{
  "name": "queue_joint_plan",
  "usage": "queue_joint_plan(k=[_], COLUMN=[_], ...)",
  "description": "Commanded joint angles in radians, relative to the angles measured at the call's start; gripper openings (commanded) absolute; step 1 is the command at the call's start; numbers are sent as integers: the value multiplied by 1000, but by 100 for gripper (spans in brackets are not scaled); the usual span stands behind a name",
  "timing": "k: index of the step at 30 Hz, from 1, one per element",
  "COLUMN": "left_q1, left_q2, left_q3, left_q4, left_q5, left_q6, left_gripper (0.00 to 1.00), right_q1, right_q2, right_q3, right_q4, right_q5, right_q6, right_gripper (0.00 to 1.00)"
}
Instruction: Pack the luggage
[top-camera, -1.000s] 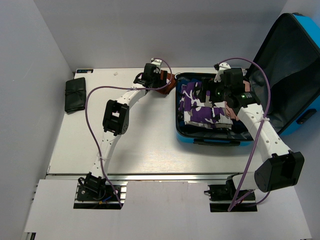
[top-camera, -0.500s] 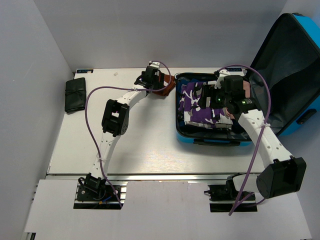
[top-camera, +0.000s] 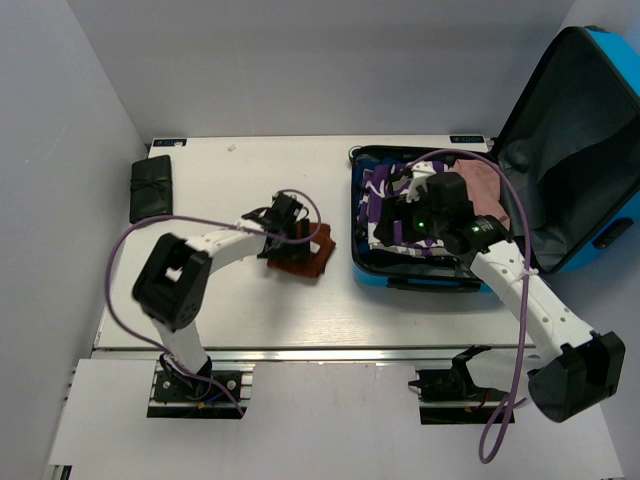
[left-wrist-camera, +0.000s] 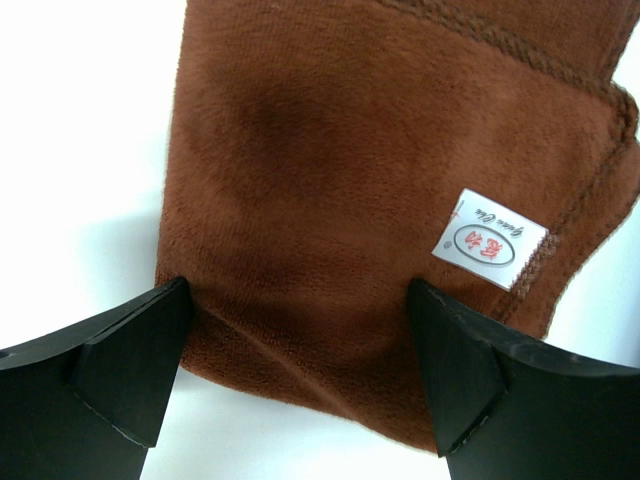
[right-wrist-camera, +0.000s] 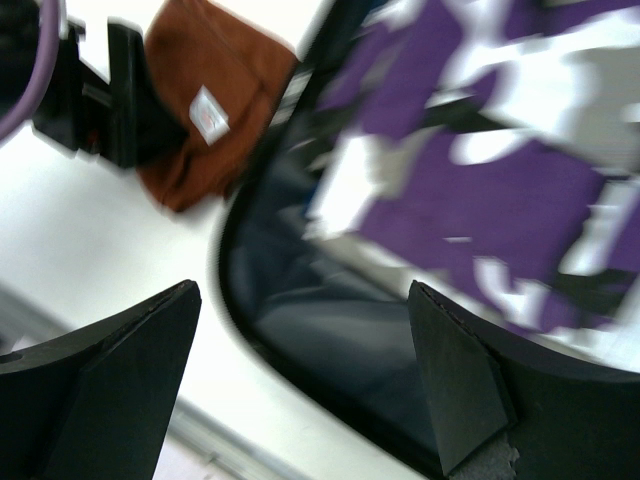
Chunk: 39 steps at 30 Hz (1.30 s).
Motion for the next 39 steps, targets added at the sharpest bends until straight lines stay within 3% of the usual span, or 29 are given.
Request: queue_joint_plan(k=[1,5,10,12,15,20,28,32,39], left_q1=[-26,-26,-26,-6,3,25,86,127,146], left_q2=[-175,-492,-706,-754,-727,-605,-457,-427,-352], left_q3=[-221,-262,-264,-294,-313,-316,-373,-394,-420], left_q4=[-92,-171,-242,-250,-222,-205,-25,60,113], left_q5=[225,163,63,14,59,66,151,240,274], left_q6=[-153,-219,-228,-225,-201,-185,-145,-116,-95], left_gripper=[98,98,98,98,98,98,98,98,98], right_q1=[144,297,461,504,562,654,688,688,682], right_q2=[21,79,116,105,123,257,419,508,637], right_q3=[-15,14,-27,-93,-202,-156,-145,-125,-47], right_q4=[-3,12,46,157,311,336,393,411,381], right_q5=[-2,80,287,312,320,511,692,726,699], right_q6=[41,104,327,415,541,624,831,869,885], right_gripper=[89,89,89,89,89,89,89,89,89])
